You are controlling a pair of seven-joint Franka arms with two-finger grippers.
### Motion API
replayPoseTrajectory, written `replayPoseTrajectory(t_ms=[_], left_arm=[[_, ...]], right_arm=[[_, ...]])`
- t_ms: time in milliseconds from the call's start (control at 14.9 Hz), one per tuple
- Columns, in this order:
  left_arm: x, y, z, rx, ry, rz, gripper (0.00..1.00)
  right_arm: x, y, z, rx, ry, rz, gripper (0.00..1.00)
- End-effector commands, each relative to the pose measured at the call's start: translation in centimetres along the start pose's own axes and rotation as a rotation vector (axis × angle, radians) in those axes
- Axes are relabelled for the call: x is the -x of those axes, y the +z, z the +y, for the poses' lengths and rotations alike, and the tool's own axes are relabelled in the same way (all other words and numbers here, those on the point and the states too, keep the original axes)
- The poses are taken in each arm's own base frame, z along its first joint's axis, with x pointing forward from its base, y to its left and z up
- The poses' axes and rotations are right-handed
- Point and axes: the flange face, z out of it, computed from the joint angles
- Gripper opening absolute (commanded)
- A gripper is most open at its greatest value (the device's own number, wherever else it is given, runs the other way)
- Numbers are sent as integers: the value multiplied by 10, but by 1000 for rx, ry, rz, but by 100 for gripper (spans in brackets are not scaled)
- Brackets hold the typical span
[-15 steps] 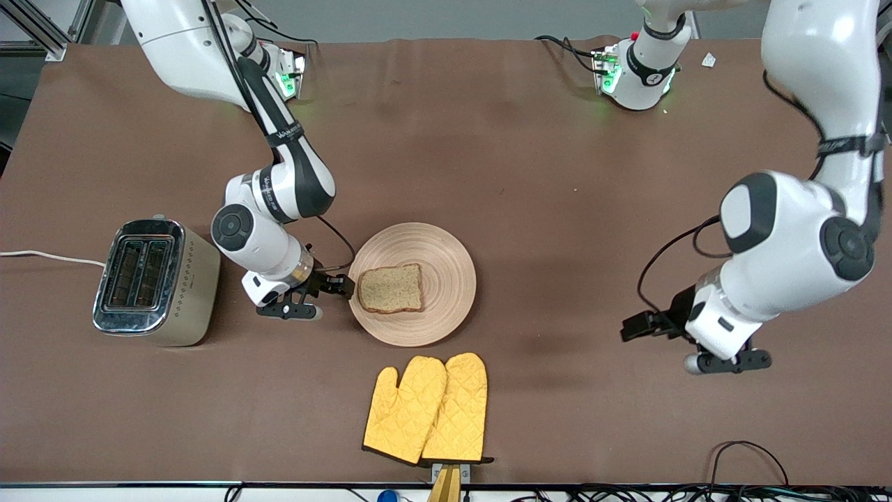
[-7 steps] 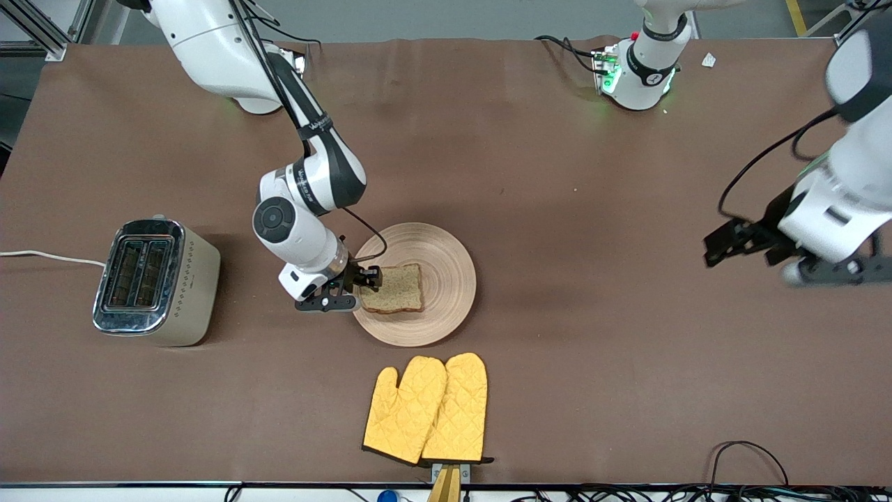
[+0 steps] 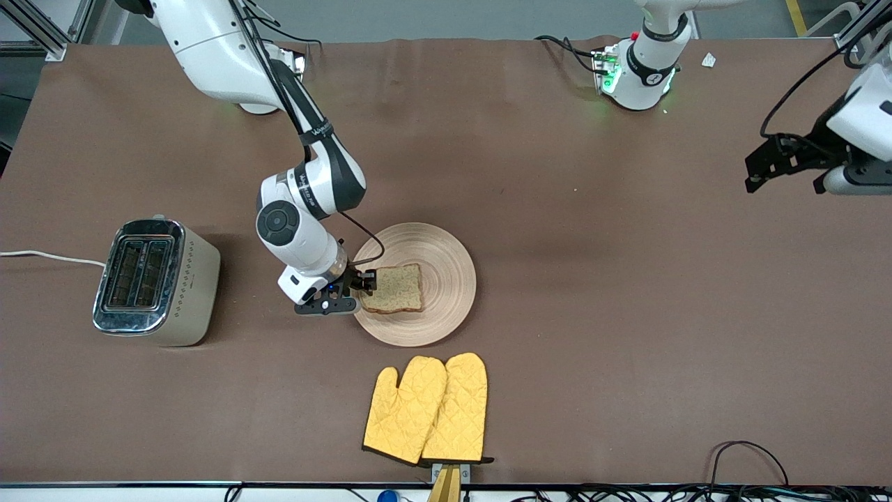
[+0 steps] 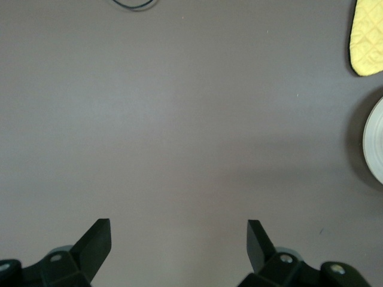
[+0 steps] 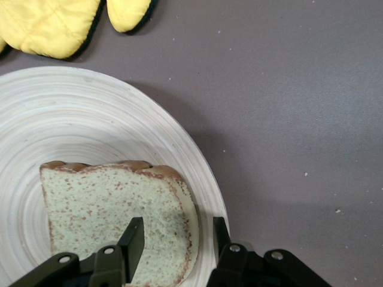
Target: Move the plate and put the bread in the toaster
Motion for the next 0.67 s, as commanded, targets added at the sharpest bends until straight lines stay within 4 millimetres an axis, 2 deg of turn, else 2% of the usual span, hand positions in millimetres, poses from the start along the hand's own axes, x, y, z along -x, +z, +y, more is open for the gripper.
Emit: replayPoseTrajectory(t_ms=[0,134,268,335,468,602], left_arm=[[17,-1,-3,-7,5,-41,100],[15,-1,-11,-4,-5,-44,100],[16,-4,-12,-4,1,-42,100],[16,-4,-12,-4,1,-44,100],[16,-3,-10,-1,3,-47,100],[13,2,-12,47,-8,-58,100]], right_arm=[[3,8,1,17,-8,-7,54],[4,13,3,22,-5,-16,52],[7,20,2,25,-9,-25,50],[10,30,2,32,-12,-37,50],[18,37,-13,35,-35,-48,50],[19,38,-14,35,-38,-49,48]])
